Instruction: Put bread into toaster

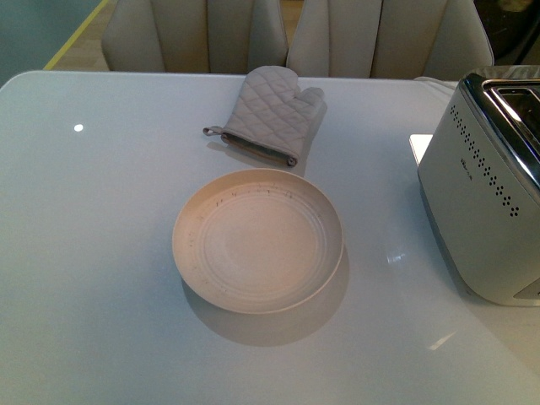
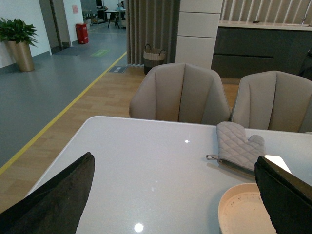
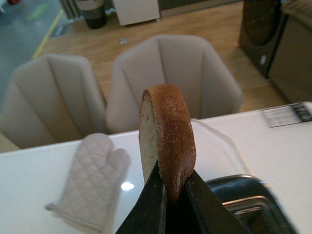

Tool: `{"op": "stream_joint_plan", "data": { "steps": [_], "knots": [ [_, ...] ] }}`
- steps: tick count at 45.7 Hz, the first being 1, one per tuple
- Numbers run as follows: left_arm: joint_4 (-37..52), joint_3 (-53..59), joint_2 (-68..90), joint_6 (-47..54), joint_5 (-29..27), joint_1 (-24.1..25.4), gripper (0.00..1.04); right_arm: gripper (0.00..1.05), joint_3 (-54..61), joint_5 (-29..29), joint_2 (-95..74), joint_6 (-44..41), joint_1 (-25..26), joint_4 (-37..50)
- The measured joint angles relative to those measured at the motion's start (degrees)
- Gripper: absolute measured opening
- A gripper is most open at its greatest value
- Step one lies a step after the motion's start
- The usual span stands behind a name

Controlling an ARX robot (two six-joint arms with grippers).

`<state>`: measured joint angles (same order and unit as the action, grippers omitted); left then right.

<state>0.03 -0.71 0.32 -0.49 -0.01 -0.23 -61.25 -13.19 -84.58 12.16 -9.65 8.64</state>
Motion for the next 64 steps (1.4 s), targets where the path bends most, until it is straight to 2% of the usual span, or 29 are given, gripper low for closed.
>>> {"op": "stream_joint_plan", "data": {
  "steps": [7, 17, 29, 50, 64],
  "knots": [
    [0.0, 0.0, 0.0, 0.0, 0.0, 0.0, 0.98, 0.03, 2.2, -0.1, 0.7, -7.8, 2.9, -1.6],
    [0.0, 0.0, 0.0, 0.0, 0.0, 0.0, 0.98, 0.03, 8.3, -0.6, 2.6, -12.0, 5.1, -2.0],
    [0.0, 0.0, 0.0, 0.0, 0.0, 0.0, 0.98, 0.03, 11.5, -0.8, 4.1, -13.1, 6.4, -2.1],
    [0.0, 0.0, 0.0, 0.0, 0.0, 0.0, 0.98, 0.03, 15.9, 0.6, 0.9, -12.1, 7.0, 2.8],
    [0.0, 0.0, 0.0, 0.0, 0.0, 0.0, 0.98, 0.03, 16.8, -0.5, -0.1, -12.1, 7.1, 1.3]
  ]
}}
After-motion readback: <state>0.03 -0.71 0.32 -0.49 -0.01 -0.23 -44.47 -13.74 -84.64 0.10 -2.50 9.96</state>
